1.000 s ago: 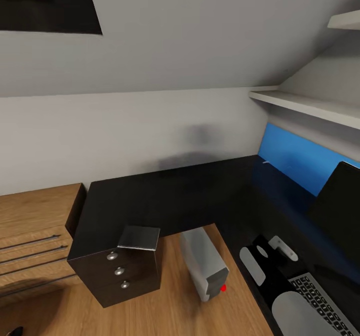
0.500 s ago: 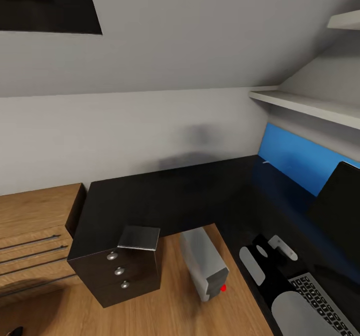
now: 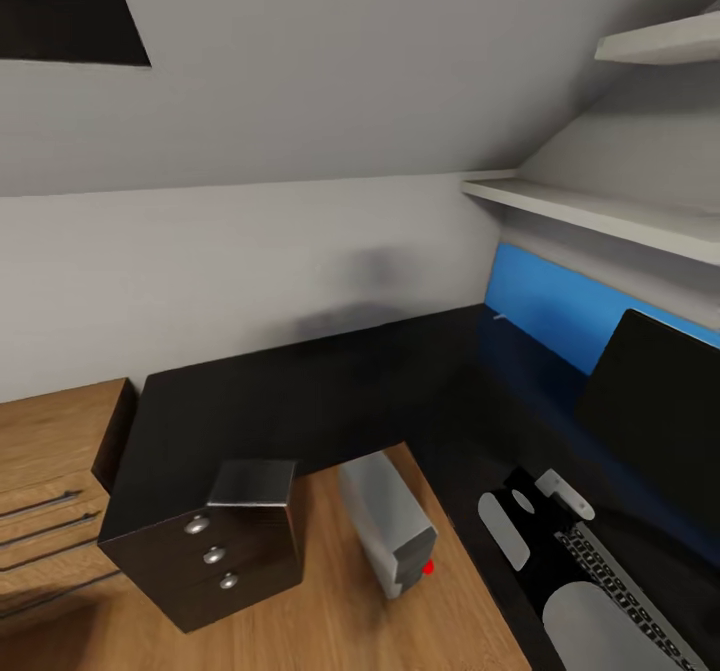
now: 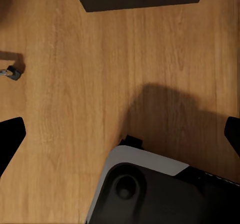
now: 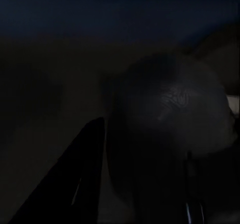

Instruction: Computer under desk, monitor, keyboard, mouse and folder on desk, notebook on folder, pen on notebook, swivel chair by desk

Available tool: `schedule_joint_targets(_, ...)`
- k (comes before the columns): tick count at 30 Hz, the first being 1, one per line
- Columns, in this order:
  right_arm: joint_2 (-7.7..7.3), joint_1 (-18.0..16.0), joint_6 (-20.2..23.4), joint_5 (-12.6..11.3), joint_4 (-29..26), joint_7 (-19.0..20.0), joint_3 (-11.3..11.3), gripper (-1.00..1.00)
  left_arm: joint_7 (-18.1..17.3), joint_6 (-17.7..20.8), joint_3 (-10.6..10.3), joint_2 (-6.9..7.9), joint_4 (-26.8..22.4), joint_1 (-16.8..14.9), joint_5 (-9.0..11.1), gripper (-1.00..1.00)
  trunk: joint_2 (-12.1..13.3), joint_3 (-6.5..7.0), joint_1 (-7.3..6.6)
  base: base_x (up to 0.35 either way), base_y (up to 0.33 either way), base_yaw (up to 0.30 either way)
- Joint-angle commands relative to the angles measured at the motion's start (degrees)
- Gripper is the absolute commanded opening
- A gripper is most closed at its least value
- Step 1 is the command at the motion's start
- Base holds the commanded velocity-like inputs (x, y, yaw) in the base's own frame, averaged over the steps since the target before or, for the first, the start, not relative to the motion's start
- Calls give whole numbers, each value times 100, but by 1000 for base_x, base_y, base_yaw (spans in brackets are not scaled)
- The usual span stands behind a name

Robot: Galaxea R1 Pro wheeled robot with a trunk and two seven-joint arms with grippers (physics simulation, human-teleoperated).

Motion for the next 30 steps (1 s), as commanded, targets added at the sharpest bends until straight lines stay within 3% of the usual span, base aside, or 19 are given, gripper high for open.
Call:
schedule_joint_targets(1,-10,-7,-63,-68,-2,-13,40,-100,33,-33,-45,5,-22,-13,11,100,-13,-13,4,0,0,-138)
schedule_joint_targets(12,-11,-7,-53,-70,-2,10,40,-100,28,-39,-45,5,-22,-13,11,100,-13,-13,4,8,0,-21)
schedule_joint_targets(21,-17,-4,-38,-70,-2,7,26,-100,-17,-20,-45,2,-22,-13,11,100,-13,-13,4,250,0,0)
schedule_joint_targets(30,-43,-6,-13,-113,65,20,-27,-100,-18,-48,-45,-38,-22,-13,11,100,-13,-13,4,14,0,0)
